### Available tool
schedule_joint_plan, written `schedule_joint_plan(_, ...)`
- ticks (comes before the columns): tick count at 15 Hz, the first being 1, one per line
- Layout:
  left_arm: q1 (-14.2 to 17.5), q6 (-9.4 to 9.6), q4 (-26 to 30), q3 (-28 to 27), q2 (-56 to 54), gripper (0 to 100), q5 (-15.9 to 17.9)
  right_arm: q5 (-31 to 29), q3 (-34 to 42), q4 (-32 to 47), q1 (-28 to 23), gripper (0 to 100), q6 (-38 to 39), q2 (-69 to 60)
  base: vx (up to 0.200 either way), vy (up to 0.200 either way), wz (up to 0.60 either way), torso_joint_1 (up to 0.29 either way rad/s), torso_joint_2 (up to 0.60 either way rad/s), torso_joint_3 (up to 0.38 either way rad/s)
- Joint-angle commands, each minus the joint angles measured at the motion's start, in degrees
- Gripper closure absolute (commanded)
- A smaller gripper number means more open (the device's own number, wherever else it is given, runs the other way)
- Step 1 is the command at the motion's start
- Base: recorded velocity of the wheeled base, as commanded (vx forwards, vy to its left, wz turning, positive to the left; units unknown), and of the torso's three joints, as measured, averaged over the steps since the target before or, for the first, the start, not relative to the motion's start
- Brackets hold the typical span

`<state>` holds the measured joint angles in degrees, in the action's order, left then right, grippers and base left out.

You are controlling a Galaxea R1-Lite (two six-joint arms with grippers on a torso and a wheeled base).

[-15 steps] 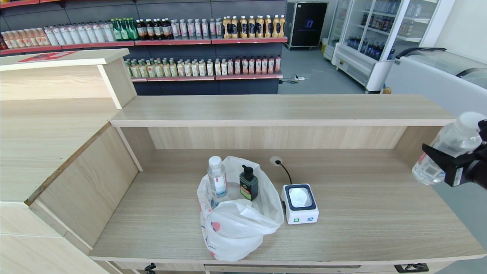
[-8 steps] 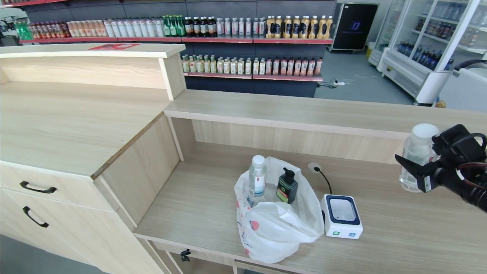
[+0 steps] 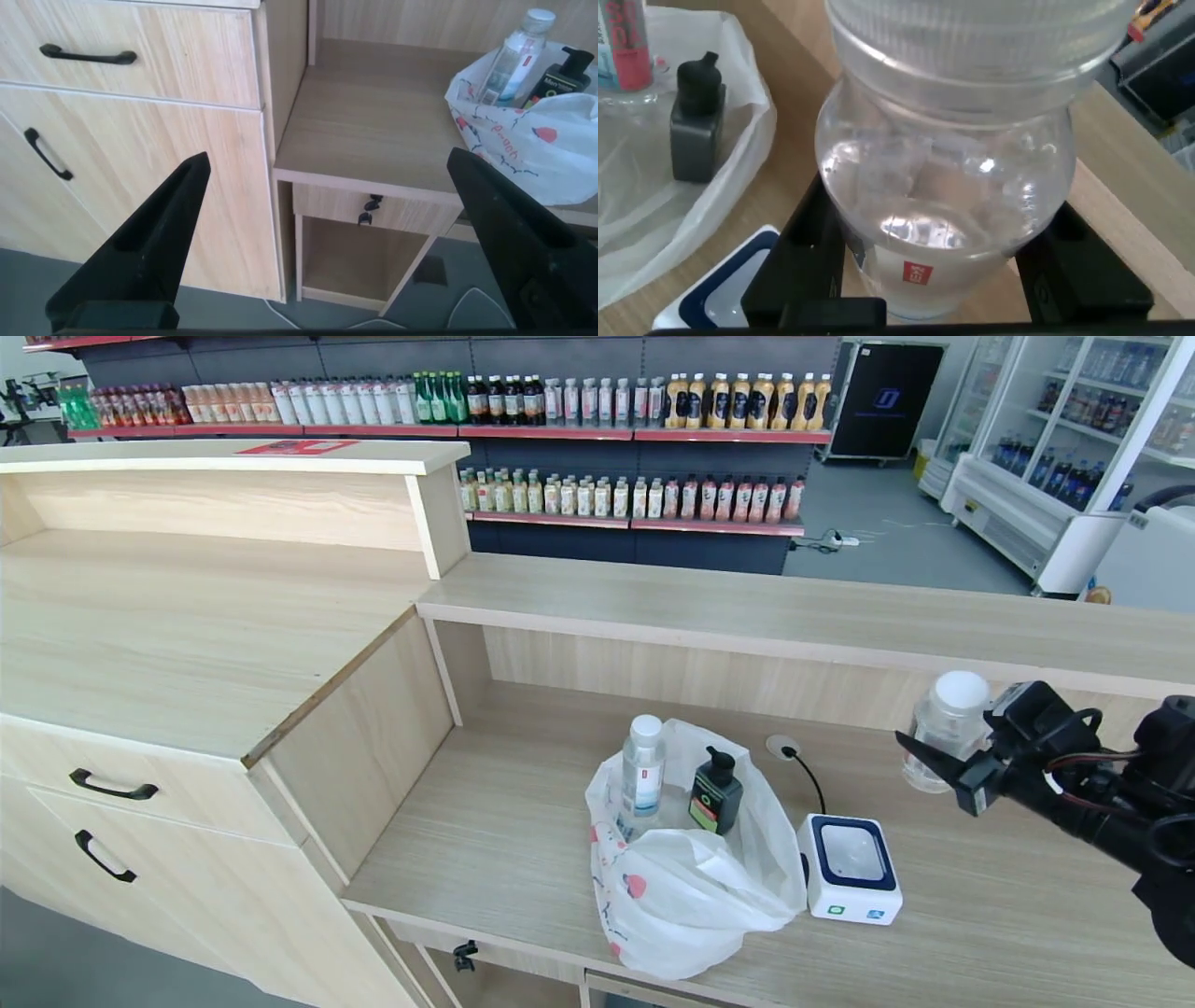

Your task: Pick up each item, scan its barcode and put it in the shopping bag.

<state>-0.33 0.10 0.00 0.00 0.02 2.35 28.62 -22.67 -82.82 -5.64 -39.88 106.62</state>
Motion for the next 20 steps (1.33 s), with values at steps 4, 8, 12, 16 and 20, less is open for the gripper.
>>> schedule_joint_plan(4, 0.0, -0.01, 0.0, 0.0, 0.1, 0, 0.0, 5.1, -0.4, -6.2, -0.2, 100, -5.6, 8.0, 0.0, 0.0, 0.0, 0.0, 0.0, 0.0)
schedule_joint_plan(8, 0.0, -0.01, 0.0, 0.0, 0.1, 0, 0.0, 7.1, -1.5, -7.2, 0.7, 100, -5.3, 11.1, 0.0, 0.0, 0.0, 0.0, 0.0, 0.0)
schedule_joint_plan(12, 0.0, -0.01, 0.0, 0.0, 0.1, 0, 0.0, 11.9, -2.7, -7.2, 2.1, 100, -5.5, 14.0, 0.0, 0.0, 0.0, 0.0, 0.0, 0.0)
schedule_joint_plan(16, 0.0, -0.01, 0.0, 0.0, 0.1, 0, 0.0, 12.3, -4.2, -7.2, 2.0, 100, -5.6, 16.0, 0.0, 0.0, 0.0, 0.0, 0.0, 0.0)
schedule_joint_plan(20, 0.0, -0.01, 0.0, 0.0, 0.1, 0, 0.0, 13.7, -6.9, -7.2, 2.1, 100, -5.6, 17.2, 0.0, 0.0, 0.0, 0.0, 0.0, 0.0)
